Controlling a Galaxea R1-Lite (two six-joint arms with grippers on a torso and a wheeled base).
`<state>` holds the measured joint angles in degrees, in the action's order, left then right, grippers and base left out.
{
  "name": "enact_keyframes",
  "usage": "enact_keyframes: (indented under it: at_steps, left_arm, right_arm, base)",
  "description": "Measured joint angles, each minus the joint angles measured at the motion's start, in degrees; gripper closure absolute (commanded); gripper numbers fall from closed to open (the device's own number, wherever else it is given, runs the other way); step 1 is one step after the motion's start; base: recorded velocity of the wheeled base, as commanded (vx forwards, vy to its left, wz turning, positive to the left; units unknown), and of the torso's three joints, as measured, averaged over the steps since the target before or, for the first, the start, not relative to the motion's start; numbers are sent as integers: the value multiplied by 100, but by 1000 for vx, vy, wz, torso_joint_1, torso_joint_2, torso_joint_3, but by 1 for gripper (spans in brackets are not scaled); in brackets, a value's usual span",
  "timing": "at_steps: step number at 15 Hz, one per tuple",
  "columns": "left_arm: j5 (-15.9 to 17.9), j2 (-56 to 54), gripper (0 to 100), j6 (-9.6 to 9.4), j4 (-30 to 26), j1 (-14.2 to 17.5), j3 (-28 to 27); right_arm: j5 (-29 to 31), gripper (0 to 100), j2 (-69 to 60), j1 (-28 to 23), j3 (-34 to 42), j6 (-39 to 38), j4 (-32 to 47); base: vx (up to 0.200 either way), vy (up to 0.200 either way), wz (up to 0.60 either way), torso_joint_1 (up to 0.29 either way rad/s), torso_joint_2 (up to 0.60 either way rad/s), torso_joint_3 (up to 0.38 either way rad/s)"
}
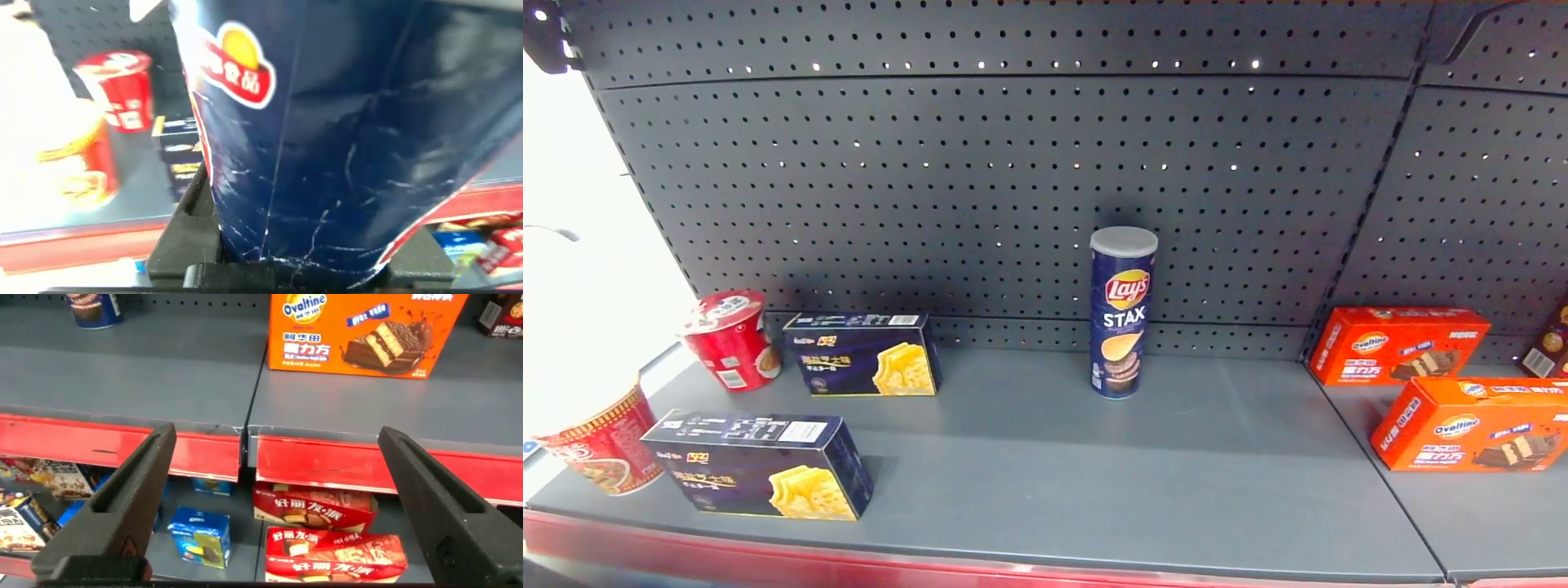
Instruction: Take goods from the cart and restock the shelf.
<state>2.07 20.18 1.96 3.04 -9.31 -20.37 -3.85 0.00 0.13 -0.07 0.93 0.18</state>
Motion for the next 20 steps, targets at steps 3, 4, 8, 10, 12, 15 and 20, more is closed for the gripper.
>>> enact_keyframes:
  at_steps: [3, 4, 8, 10, 12, 15, 20]
  left_arm:
    - [-77, -508, 100, -247, -1187, 394, -339]
    - [-99, -670, 100, -291, -1504, 581, -534]
    - [-101, -955, 100, -384, -1932, 924, -901]
    - [-101, -987, 100, -388, -2069, 972, -920]
    - [-106, -1003, 100, -430, -2146, 997, -875]
    - [-117, -1073, 100, -434, -2098, 1022, -630]
    - [-82, -1503, 100, -425, -2118, 1005, -60]
  right_arm:
    - [-187, 0, 0, 17, 0, 255, -18]
    - [-272, 0, 0, 24, -2, 284, -28]
    - [-241, 0, 0, 33, -9, 433, -21]
    - [-127, 0, 10, 11, -11, 251, -18]
    - [-17, 0, 151, 124, -15, -63, 15]
    - [101, 0, 532, 400, -96, -22, -23]
    - [-523, 0, 1766, 700, -1407, 585, -434]
  base:
    - [0, 0, 0, 0, 0, 0]
    - [0, 0, 0, 0, 0, 0]
    - [0, 0, 0, 0, 0, 0]
    - [0, 0, 0, 0, 0, 0]
    - [0, 0, 0, 0, 0, 0]
    - [0, 0, 0, 0, 0, 0]
    - [0, 0, 0, 0, 0, 0]
